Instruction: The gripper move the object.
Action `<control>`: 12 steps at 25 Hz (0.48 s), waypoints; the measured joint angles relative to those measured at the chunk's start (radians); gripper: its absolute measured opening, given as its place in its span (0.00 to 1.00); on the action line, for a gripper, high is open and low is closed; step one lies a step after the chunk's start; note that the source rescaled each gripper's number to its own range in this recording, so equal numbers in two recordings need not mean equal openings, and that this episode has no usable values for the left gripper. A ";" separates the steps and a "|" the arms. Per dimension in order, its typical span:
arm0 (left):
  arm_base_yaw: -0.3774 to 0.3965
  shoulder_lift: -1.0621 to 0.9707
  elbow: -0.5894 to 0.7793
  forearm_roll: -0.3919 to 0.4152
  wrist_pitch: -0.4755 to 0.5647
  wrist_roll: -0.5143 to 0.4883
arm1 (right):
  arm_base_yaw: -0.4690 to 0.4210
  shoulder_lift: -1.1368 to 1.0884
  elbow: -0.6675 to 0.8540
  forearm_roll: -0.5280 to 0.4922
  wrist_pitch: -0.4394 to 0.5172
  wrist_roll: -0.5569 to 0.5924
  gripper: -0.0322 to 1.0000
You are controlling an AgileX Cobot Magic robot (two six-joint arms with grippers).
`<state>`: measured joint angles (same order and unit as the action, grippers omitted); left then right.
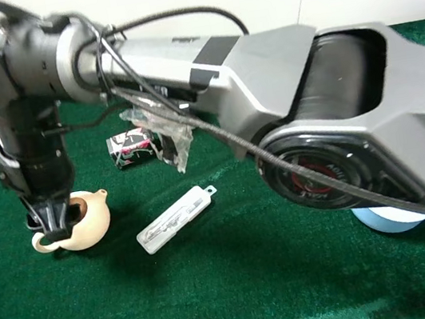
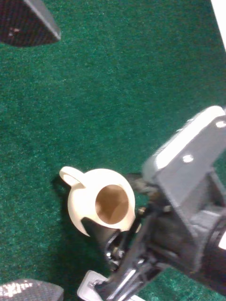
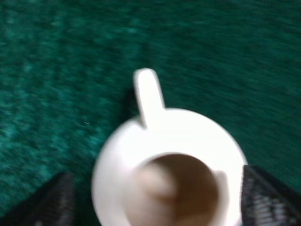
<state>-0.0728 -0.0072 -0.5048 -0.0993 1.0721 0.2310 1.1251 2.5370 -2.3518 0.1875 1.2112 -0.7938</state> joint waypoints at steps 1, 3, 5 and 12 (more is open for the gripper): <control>0.000 0.000 0.000 0.000 0.000 0.000 | 0.000 -0.010 -0.002 -0.022 0.001 0.012 0.92; 0.000 0.000 0.000 0.000 0.000 0.000 | 0.000 -0.040 -0.003 -0.063 0.003 0.046 0.97; 0.000 0.000 0.000 0.000 0.000 0.000 | 0.000 -0.069 -0.003 -0.102 0.004 0.085 0.99; 0.000 0.000 0.000 0.000 0.000 0.000 | 0.000 -0.184 -0.003 -0.171 0.011 0.245 1.00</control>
<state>-0.0728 -0.0072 -0.5048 -0.0993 1.0721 0.2310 1.1251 2.3526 -2.3547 0.0169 1.2223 -0.5490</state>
